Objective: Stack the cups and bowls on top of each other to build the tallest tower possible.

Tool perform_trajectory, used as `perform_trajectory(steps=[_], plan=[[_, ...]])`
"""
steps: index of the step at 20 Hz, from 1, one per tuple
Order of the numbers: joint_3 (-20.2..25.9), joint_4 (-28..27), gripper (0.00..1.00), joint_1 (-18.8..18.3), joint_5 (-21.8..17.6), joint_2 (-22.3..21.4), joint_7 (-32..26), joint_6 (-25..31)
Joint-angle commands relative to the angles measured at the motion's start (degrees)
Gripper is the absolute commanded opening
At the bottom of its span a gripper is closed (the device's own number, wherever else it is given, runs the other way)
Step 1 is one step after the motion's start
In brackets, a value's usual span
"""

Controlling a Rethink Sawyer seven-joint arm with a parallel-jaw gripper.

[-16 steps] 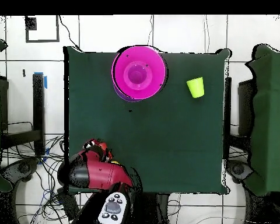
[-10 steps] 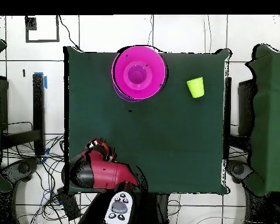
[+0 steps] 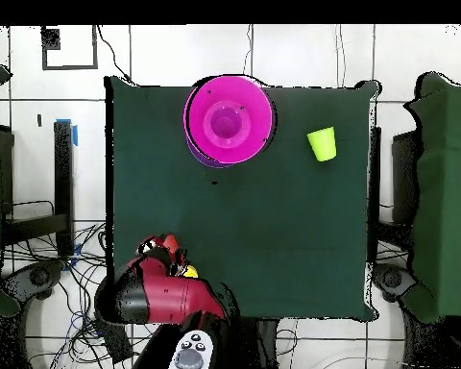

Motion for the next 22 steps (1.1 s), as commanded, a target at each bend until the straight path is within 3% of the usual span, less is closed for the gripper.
perform_trajectory(steps=[1, 4, 11, 22], plan=[[4.9, 7.1, 1.0, 1.7, -2.1, 1.1, 7.6, -2.1], [5.2, 8.6, 1.0, 3.2, -0.7, 1.6, 9.8, -3.9], [7.0, 11.9, 1.0, 2.9, -0.2, 3.5, 12.4, -9.0], [8.9, 14.3, 1.0, 1.5, 0.7, 5.0, 13.3, -12.6]])
